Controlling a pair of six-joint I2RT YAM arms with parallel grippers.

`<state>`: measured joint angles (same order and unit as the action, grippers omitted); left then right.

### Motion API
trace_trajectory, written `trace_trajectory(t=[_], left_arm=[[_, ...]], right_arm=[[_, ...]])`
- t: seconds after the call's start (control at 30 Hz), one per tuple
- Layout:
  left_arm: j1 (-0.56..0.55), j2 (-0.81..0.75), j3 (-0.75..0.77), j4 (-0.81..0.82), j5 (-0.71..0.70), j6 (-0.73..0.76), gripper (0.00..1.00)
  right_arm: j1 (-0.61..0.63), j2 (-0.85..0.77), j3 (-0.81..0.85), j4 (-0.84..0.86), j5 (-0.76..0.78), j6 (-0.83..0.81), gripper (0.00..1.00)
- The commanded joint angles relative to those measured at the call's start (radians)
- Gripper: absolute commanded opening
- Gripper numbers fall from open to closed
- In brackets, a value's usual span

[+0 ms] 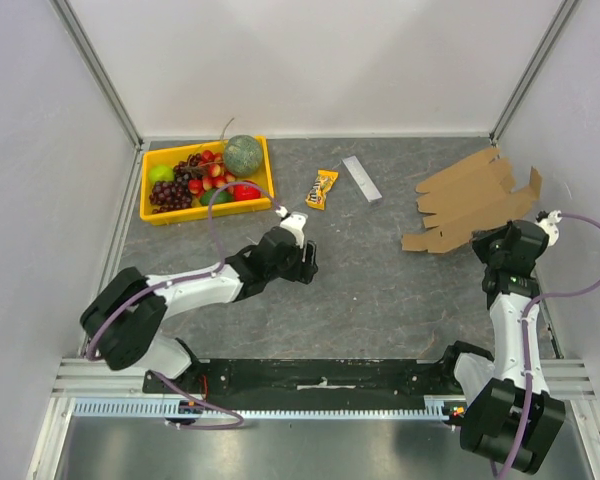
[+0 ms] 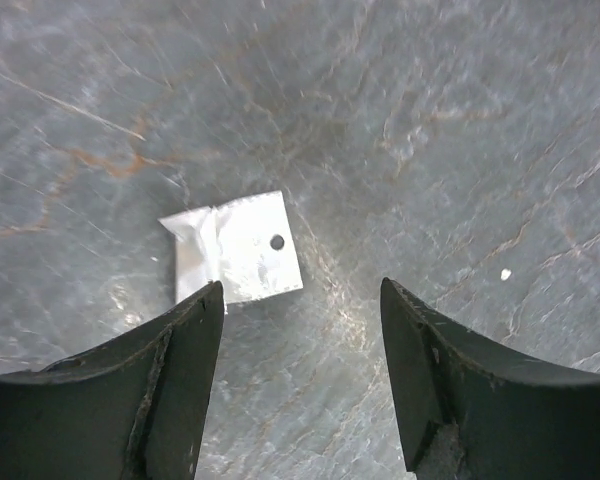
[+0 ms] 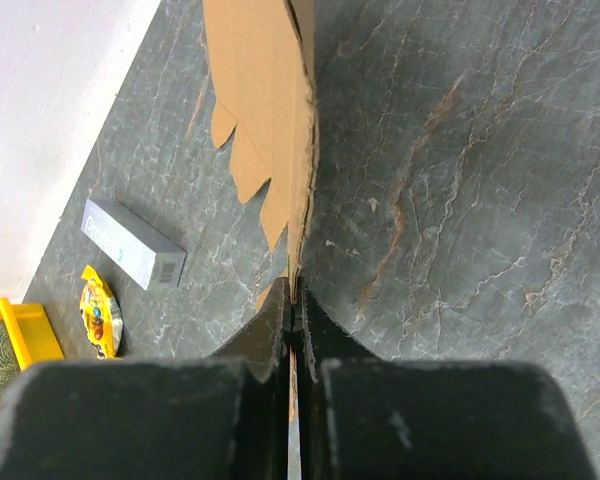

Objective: Fold the paper box

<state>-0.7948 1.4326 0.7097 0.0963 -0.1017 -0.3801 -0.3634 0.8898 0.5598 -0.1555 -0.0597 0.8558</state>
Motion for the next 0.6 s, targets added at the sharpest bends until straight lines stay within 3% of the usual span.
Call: trace_trajectory(t=[0.0,0.57], left_arm=[[-0.032,0.081,0.069,-0.052,-0.027,-0.072,0.7],[-0.011,0.259,0.223,-0.22,-0.248,-0.042,0.66]], right_arm=[[0.001,-0.031,0.06,-0.023,-0.035,-0.038,0.0],[0.001,-0.048,0.028,-0.015,-0.06,-0.046,0.0]])
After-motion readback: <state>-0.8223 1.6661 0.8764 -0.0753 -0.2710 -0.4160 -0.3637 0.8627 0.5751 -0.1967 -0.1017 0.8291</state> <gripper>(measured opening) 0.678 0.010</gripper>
